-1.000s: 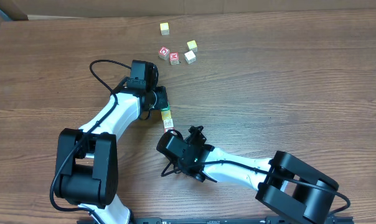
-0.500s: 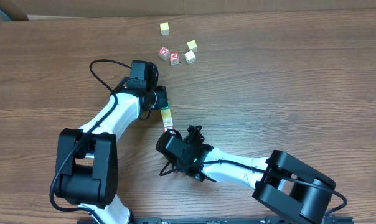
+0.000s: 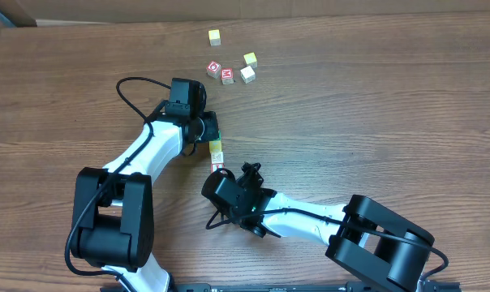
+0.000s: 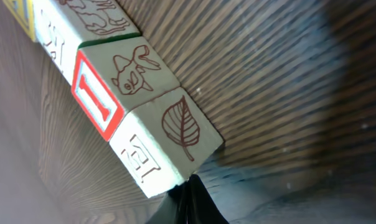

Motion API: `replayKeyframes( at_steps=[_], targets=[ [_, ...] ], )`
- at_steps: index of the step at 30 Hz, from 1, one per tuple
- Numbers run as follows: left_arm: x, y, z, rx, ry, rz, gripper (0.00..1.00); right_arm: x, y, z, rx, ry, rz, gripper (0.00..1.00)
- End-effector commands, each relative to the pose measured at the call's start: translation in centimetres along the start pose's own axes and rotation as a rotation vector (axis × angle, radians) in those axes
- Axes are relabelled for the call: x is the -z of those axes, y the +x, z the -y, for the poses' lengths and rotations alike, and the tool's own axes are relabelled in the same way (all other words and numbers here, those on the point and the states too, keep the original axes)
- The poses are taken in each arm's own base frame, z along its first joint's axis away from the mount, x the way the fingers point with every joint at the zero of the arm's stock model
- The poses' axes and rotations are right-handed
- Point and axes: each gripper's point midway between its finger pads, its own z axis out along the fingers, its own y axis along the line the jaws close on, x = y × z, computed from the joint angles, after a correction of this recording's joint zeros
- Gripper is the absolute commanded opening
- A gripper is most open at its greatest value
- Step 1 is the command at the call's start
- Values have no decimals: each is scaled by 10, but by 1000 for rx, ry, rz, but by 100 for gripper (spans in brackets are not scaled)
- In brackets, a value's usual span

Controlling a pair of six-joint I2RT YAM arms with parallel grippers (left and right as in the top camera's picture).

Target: Flip 5 blocks

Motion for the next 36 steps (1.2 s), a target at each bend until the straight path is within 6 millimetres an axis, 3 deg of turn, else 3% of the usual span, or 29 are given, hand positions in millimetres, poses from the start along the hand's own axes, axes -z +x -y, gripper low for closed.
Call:
replayKeyframes(
  at_steps=[1,6,12,17,20,23,25,29,31,33,36],
  targets=[
    [-1,2,0,-1,-12,2,4,0,11,-9,20,-23,-51,4],
    [3,-10,3,0,-5,28,5,5,27,-16,61,-39,-153,4],
    [20,-45,14,1,16,100,6,23,32,-34,187,-100,-175,4],
    [49,-78,12,78,9,125,9,47,13,-55,371,-162,-133,4],
    [69,-92,0,154,-9,122,11,62,-21,-54,431,-119,-82,4],
    [84,-101,-18,200,-33,118,18,77,-65,-48,493,-61,-25,5],
    [90,-102,-32,230,-55,108,28,87,-98,-42,563,-17,15,12],
    [95,-96,-64,293,-94,82,74,102,-159,-17,736,105,63,28],
    [97,-93,-79,321,-111,71,84,108,-187,1,790,176,68,34],
    [100,-91,-92,349,-126,63,94,115,-212,13,822,225,74,49],
    [101,-87,-102,336,-140,48,96,123,-241,25,840,264,93,71]
  ],
)
